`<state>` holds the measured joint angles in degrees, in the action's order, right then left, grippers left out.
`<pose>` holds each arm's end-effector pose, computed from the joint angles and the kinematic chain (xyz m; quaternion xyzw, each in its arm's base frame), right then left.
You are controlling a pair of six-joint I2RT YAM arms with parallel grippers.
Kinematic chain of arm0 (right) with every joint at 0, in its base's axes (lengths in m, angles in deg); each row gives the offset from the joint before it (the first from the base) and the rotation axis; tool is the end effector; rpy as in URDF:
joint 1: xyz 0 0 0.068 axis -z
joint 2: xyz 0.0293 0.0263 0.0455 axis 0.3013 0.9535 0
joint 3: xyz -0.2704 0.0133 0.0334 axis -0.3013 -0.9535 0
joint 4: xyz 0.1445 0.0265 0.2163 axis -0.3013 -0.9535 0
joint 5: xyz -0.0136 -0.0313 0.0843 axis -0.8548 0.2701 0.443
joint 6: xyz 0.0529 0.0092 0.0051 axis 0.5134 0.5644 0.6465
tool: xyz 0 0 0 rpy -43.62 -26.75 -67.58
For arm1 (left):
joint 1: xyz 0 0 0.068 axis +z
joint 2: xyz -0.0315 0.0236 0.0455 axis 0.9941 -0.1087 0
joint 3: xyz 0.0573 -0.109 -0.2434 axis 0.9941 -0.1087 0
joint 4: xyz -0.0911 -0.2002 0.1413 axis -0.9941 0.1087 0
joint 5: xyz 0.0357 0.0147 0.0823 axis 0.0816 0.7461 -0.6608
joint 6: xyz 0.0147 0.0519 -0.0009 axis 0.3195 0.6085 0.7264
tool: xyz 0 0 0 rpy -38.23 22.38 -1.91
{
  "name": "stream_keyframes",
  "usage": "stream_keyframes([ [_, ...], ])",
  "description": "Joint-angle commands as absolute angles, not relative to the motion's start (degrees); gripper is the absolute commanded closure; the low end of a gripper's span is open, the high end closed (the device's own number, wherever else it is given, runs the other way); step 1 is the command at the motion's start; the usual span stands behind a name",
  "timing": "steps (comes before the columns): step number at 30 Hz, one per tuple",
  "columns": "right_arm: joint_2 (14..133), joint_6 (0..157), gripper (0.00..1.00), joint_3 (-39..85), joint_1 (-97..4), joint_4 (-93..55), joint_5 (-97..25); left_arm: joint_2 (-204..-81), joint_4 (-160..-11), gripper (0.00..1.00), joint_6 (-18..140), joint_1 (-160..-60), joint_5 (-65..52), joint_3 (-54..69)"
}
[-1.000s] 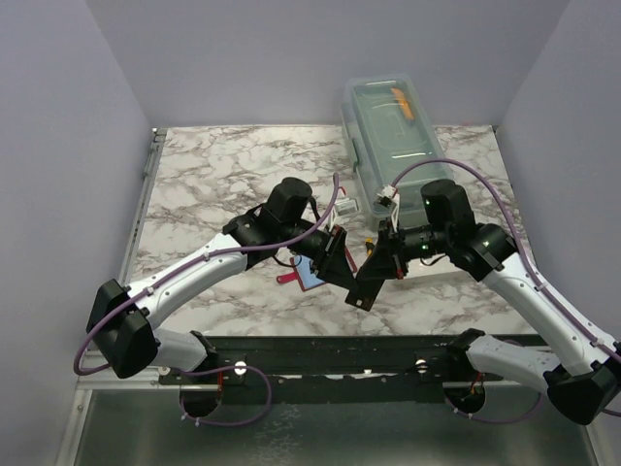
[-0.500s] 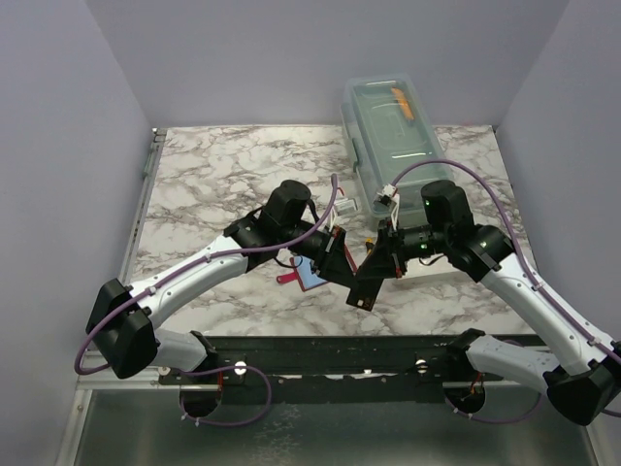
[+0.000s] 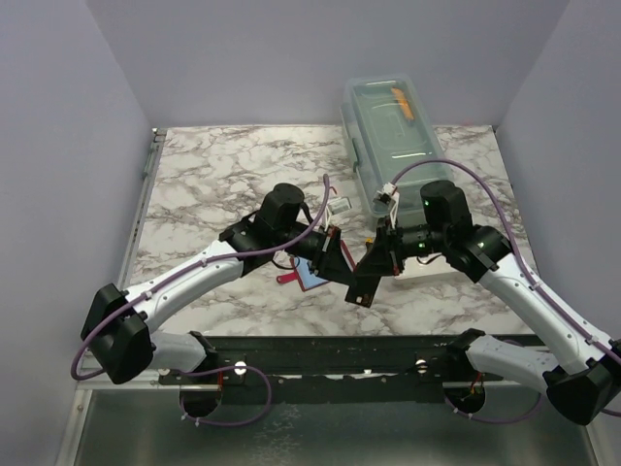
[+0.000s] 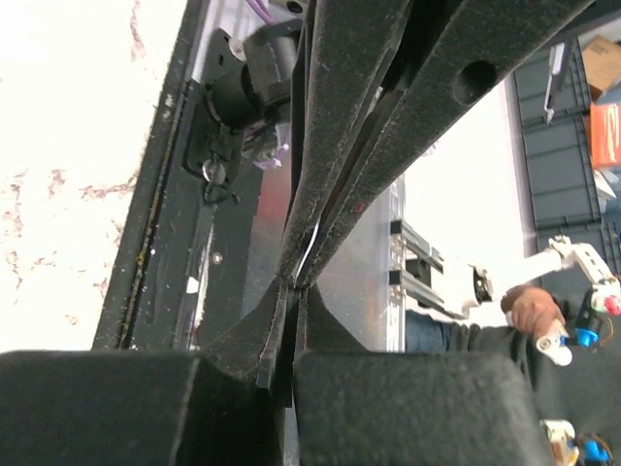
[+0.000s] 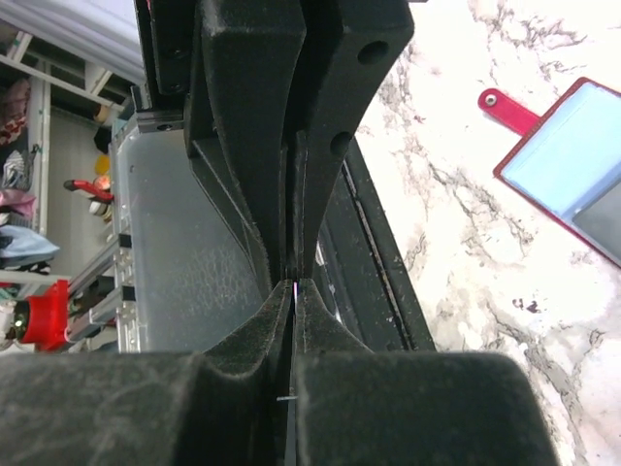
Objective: Put the credit cards into the card holder
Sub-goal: Pick up the credit card from the storage box, then insert the credit card into the card holder.
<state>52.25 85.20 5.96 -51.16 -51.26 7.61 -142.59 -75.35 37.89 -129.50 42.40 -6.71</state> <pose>0.1612 0.1407 0.3431 -0.3398 0.7470 0.5207 0.2353 0.1806 -0.2282 0.3141 0.3272 0.7138 -0.6110 0.1004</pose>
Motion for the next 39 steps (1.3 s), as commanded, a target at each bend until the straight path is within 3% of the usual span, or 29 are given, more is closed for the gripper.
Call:
stream_keyframes([
  [1, 52.59, 86.97, 0.82, 5.94, -51.72, -45.0, 0.99, -140.72, -78.64, 1.0, 36.41, -127.57, 33.94, -8.94],
  [7, 50.98, 93.63, 0.25, 4.91, -51.72, -42.69, -23.57, -137.38, -70.0, 1.0, 36.27, -119.65, 25.2, -13.88],
  [11, 52.16, 94.29, 0.18, 4.71, -51.72, -40.67, -32.32, -135.99, -65.89, 1.0, 35.61, -114.25, 22.41, -17.22],
  [15, 61.22, 91.83, 0.33, 5.94, -51.79, -40.72, -29.11, -136.59, -64.69, 1.0, 35.48, -111.56, 18.94, -19.43],
  [19, 71.49, 91.09, 0.55, 6.87, -52.69, -40.14, -27.92, -142.18, -64.59, 1.0, 36.05, -109.41, 21.51, -19.24],
  [27, 83.45, 87.03, 0.85, 7.05, -53.04, -33.17, -28.85, -154.78, -67.85, 1.0, 37.2, -106.44, 27.38, -17.22],
  [39, 92.35, 85.51, 0.98, 6.37, -53.04, -30.23, -31.63, -163.29, -74.5, 1.0, 37.74, -106.27, 34.43, -16.42],
])
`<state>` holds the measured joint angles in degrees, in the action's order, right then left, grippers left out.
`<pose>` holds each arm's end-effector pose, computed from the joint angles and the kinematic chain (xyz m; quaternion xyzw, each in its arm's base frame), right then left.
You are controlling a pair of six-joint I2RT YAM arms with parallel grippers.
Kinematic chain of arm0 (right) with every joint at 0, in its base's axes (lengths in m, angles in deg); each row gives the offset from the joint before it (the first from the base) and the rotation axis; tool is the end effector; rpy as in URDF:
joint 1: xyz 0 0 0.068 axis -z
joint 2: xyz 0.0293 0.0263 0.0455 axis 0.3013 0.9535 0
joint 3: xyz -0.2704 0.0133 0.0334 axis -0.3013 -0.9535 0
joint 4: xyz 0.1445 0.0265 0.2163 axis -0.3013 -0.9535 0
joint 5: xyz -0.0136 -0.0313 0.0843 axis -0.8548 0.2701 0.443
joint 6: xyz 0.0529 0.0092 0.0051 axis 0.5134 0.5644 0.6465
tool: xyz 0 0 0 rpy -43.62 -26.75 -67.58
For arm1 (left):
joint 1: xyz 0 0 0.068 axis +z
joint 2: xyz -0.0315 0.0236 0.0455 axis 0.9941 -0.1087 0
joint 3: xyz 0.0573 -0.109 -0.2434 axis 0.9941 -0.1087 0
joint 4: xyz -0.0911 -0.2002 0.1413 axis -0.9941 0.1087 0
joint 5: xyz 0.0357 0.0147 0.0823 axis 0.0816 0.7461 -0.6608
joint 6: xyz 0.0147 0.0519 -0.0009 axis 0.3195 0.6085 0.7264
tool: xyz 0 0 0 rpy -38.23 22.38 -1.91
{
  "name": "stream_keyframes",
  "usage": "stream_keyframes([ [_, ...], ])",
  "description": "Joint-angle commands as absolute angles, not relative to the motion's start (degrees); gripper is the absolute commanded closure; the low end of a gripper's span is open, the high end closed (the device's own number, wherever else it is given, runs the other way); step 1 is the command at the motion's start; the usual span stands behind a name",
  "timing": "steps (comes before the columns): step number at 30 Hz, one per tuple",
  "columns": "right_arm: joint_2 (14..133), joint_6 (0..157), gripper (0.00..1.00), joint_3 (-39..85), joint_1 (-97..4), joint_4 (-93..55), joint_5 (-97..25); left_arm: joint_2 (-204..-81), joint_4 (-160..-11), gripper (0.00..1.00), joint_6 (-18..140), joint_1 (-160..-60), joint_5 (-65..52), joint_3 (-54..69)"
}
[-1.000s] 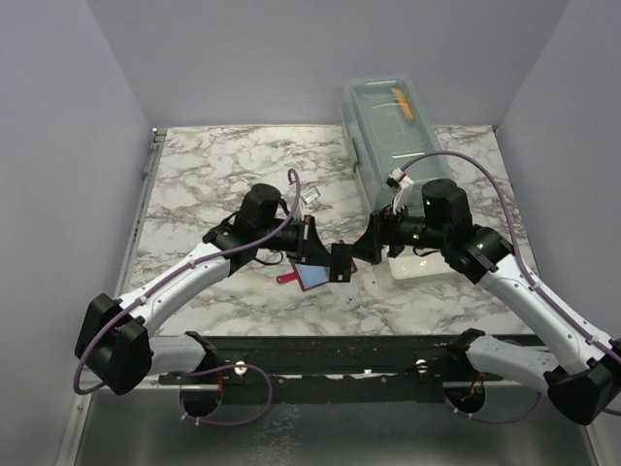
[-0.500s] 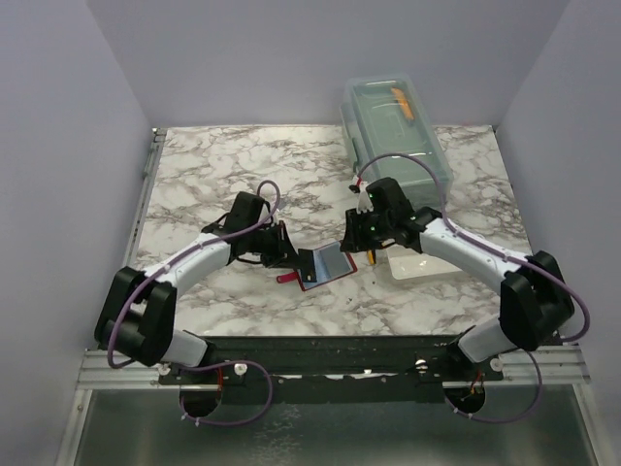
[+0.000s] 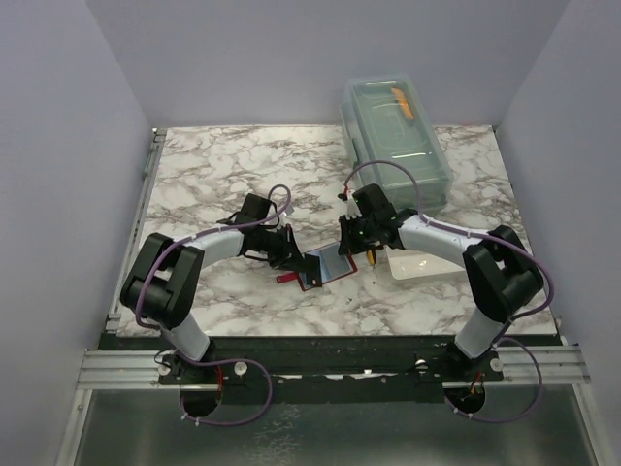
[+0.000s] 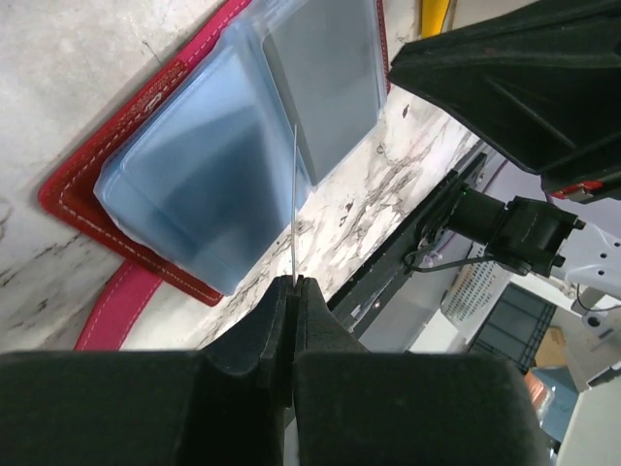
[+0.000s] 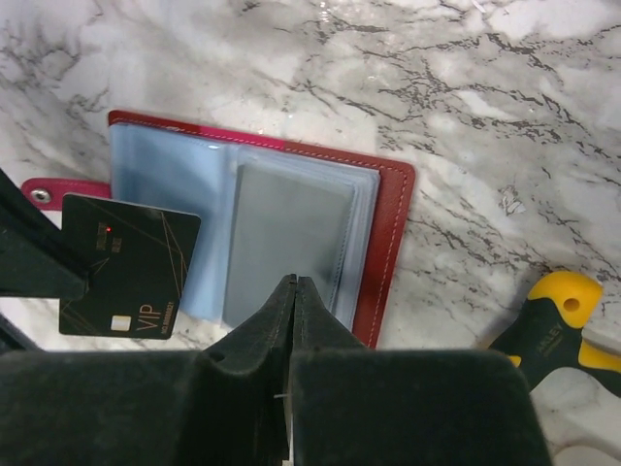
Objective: Put the credit cards into the card holder
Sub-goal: Insert the credit card into the card holder.
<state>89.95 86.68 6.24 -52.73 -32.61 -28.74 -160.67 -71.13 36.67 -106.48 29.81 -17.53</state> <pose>0.2792 0.2083 0.1839 -0.2059 0.9171 0.2476 0.2348 0.2681 -0.1393 0.1576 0.0019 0.8970 -0.4401 0.0427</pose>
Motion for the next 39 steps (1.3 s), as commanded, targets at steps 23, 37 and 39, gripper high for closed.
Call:
stream_keyframes([
  [23, 94.93, 84.35, 1.0, 6.71, -53.02, -30.98, -34.03, -171.38, -78.26, 1.0, 35.02, -104.0, 40.85, -16.41],
  [37, 95.73, 83.98, 1.0, 6.59, -53.04, -31.19, -33.65, -171.14, -78.68, 1.0, 35.04, -103.45, 41.67, -18.07],
  [39, 95.95, 84.04, 1.0, 6.7, -53.04, -31.33, -33.42, -171.65, -78.91, 1.0, 34.93, -103.47, 41.8, -17.55],
])
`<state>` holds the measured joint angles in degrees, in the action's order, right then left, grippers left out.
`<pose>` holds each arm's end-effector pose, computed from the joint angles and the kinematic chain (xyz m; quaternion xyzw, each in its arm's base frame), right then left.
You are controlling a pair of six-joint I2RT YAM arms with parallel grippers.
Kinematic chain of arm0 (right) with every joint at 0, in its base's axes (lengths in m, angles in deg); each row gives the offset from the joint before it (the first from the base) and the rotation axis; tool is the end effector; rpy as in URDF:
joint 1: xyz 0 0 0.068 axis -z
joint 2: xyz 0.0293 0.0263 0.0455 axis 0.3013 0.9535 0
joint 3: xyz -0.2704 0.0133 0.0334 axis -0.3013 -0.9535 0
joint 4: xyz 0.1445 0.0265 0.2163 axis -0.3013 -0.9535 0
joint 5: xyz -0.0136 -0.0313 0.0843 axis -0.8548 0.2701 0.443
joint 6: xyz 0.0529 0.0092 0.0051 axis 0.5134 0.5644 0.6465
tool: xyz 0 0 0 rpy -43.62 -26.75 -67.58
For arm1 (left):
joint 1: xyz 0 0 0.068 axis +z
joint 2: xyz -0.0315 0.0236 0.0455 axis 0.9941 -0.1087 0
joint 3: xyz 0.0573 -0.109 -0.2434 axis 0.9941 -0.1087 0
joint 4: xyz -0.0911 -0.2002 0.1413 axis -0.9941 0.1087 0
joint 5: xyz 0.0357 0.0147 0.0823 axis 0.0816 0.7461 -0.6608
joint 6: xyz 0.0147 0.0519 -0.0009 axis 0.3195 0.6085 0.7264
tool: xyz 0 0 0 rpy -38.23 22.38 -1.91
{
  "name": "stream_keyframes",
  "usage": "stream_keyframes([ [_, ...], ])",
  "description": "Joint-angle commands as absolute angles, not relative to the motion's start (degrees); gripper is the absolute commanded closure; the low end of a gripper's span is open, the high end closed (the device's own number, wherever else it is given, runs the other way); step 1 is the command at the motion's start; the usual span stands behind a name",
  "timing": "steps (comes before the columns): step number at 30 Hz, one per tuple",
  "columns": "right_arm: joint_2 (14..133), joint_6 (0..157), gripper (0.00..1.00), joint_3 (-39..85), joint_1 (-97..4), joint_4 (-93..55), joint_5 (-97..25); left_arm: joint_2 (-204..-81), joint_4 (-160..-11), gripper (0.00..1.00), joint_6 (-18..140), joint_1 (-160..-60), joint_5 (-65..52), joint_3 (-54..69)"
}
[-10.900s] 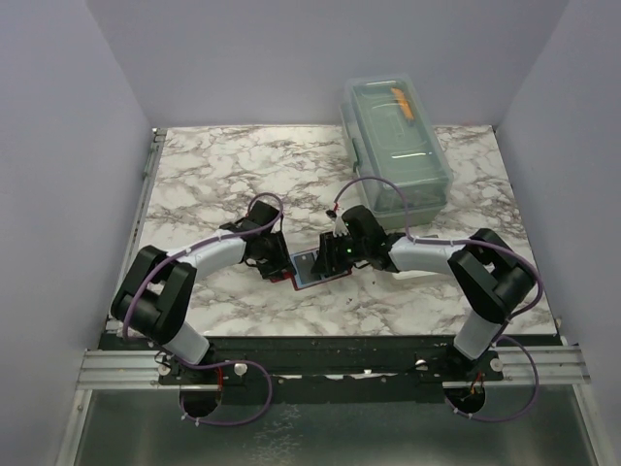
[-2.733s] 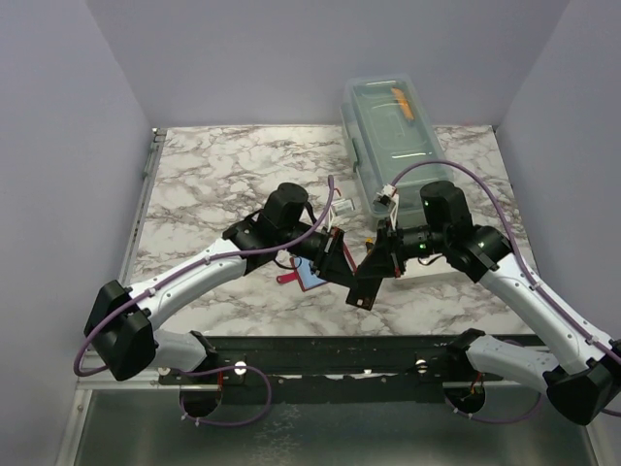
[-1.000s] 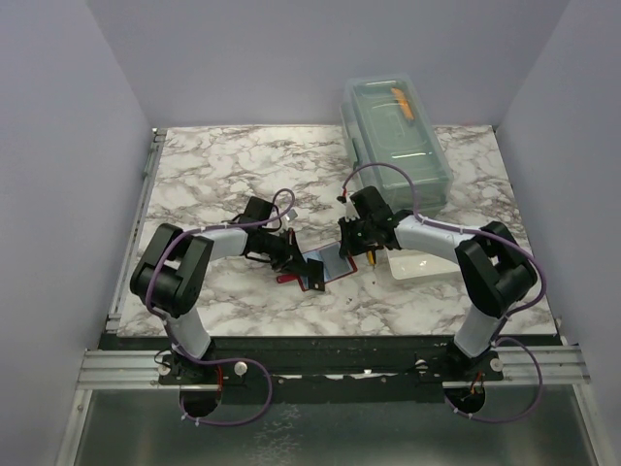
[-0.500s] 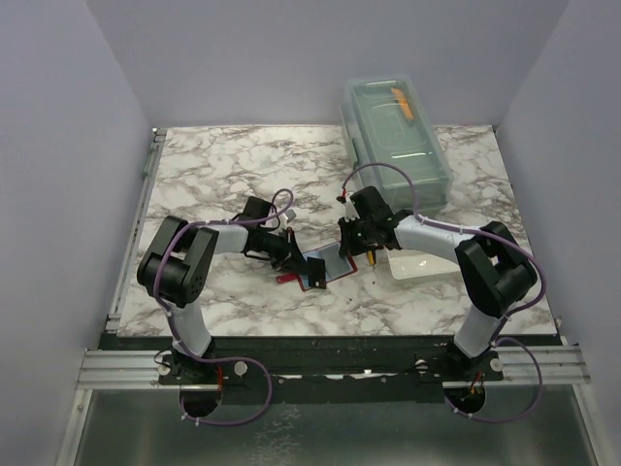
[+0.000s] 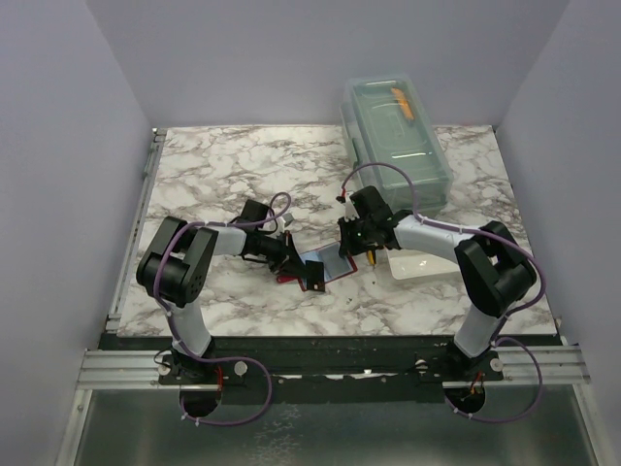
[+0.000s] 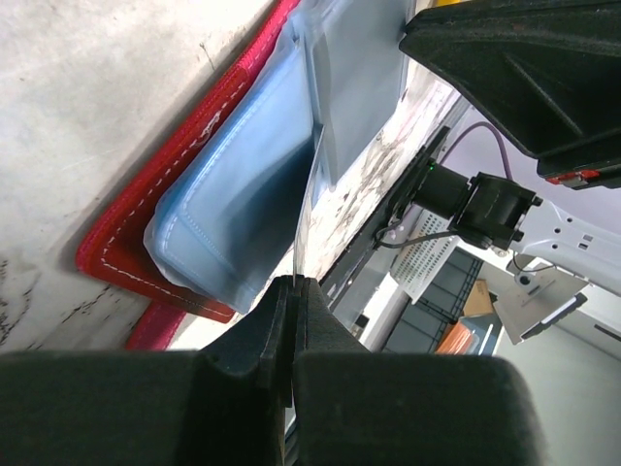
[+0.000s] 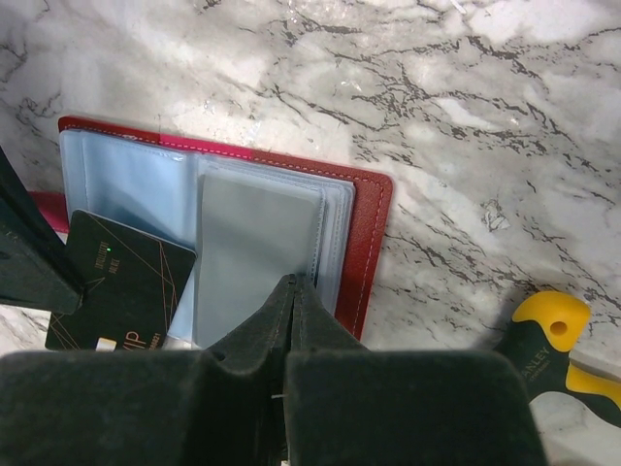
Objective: Put the credit cards into the card holder
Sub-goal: Insert the credit card into the card holder.
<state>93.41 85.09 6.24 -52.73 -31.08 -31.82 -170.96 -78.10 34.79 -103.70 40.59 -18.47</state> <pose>0.2855 0.2104 0.1653 -0.2102 0.9242 0.2157 0.2348 0.2804 -0.1328 0.1125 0.0235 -0.8679 0.4950 0.0328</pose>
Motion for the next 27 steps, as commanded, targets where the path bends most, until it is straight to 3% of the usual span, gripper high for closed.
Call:
stream_keyframes([
  [1, 96.03, 84.02, 1.0, 6.7, -53.04, -31.36, -33.41, -171.98, -79.02, 1.0, 34.83, -103.47, 41.76, -17.29],
  [27, 96.41, 84.1, 1.0, 5.85, -53.0, -31.09, -33.13, -173.2, -96.54, 1.0, 19.74, -102.74, 32.35, -22.84],
])
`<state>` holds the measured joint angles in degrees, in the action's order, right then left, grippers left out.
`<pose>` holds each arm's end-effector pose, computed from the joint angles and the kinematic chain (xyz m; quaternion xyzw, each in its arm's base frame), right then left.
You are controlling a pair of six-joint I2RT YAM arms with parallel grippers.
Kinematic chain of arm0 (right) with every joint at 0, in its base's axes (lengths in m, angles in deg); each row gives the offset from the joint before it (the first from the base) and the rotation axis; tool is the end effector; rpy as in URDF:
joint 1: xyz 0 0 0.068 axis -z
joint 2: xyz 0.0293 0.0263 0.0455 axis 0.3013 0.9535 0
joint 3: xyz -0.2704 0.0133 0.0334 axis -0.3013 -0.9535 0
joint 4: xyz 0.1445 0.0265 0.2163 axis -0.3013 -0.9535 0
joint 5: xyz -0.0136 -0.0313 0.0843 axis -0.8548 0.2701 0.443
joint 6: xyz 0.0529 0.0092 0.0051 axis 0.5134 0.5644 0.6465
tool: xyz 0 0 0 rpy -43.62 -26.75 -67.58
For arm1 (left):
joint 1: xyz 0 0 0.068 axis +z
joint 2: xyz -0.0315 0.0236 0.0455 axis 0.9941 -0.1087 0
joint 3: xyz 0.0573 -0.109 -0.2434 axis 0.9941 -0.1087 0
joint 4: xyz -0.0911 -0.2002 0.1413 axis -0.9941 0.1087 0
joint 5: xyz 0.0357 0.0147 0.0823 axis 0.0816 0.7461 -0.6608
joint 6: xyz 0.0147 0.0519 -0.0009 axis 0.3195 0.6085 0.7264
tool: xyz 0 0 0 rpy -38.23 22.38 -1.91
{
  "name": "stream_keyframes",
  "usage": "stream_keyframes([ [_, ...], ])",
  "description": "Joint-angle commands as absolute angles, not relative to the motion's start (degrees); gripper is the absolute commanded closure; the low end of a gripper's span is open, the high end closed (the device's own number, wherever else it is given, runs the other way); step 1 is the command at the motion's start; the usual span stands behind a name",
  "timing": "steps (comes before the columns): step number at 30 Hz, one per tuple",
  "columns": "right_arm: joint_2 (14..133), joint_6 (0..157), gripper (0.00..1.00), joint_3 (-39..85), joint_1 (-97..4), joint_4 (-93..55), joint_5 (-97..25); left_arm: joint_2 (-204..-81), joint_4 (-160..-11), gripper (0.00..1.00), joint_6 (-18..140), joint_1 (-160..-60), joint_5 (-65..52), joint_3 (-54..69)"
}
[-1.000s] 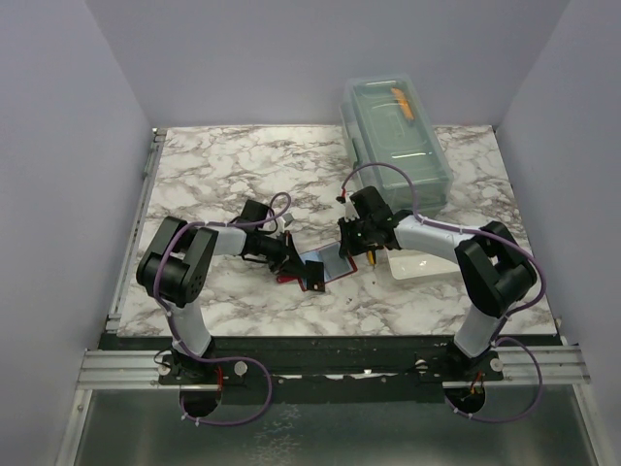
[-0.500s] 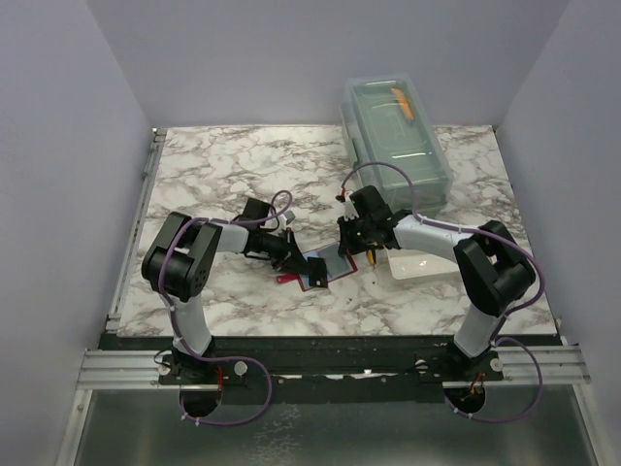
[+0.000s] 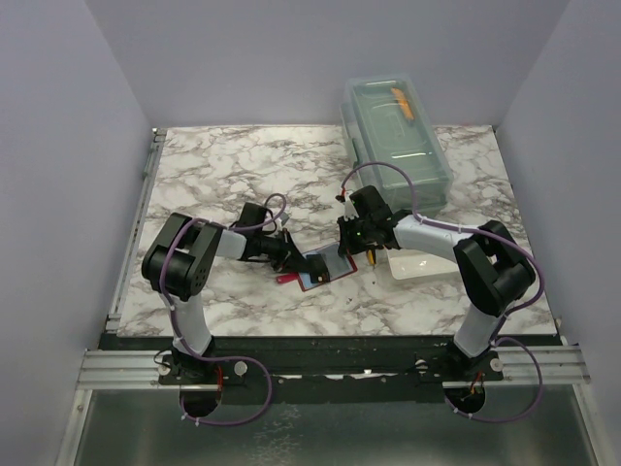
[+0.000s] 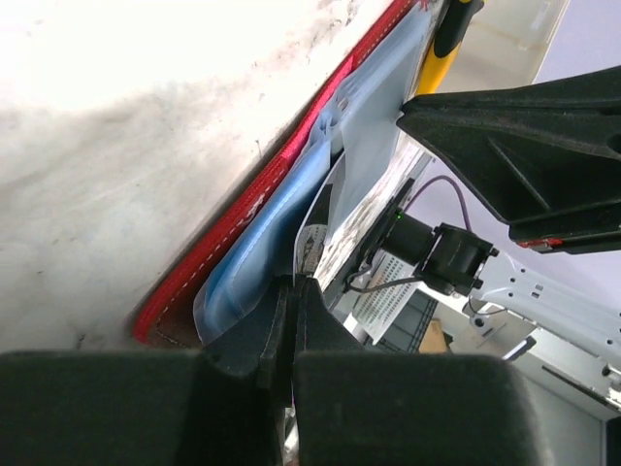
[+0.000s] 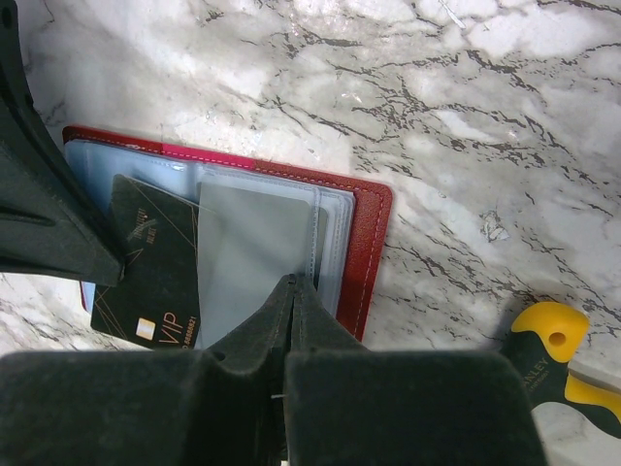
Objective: Put the credit cards into the card holder
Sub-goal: Insert the credit card into the card holder.
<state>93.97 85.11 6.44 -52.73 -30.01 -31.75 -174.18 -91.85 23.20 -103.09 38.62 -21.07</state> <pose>0.2878 0.2121 0.1642 -0.2104 0.9222 0.2185 0.2399 0.2891 -0.1317 0.0969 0.0880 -0.8585 0.5050 0.0161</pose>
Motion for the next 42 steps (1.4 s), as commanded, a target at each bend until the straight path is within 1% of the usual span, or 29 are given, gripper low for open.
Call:
stream_keyframes([
  [1, 96.56, 84.11, 1.0, 5.88, -53.04, -31.09, -33.17, -172.83, -96.8, 1.0, 19.45, -102.77, 31.96, -23.09],
  [10, 96.66, 84.21, 1.0, 5.86, -53.04, -31.09, -33.03, -170.74, -99.72, 1.0, 16.27, -102.79, 28.45, -25.66],
  [17, 96.74, 84.87, 1.0, 6.02, -53.04, -31.09, -32.52, -170.24, -103.57, 1.0, 13.11, -104.11, 27.91, -27.73],
  [25, 94.72, 88.58, 0.99, 6.3, -53.02, -32.87, -32.09, -166.8, -110.81, 1.0, 7.65, -106.94, 19.2, -33.09],
  [29, 93.38, 88.64, 0.92, 7.54, -53.04, -34.92, -32.39, -166.12, -112.19, 1.0, 7.16, -108.73, 16.0, -33.83],
  [32, 92.07, 87.86, 0.85, 8.94, -53.04, -37.15, -34.22, -167.15, -112.52, 1.0, 7.28, -109.81, 15.89, -33.24],
  [35, 90.75, 87.53, 0.83, 9.8, -52.76, -38.67, -35.24, -168.12, -112.71, 1.0, 7.8, -110.2, 15.59, -32.95],
  [38, 91.19, 87.03, 0.78, 11.12, -52.69, -40.65, -35.87, -169.06, -112.67, 1.0, 8.55, -110.47, 15.49, -32.94],
  [42, 91.05, 85.92, 0.77, 11.24, -52.65, -41.85, -39.92, -169.63, -112.63, 1.0, 8.85, -110.56, 15.93, -32.94],
])
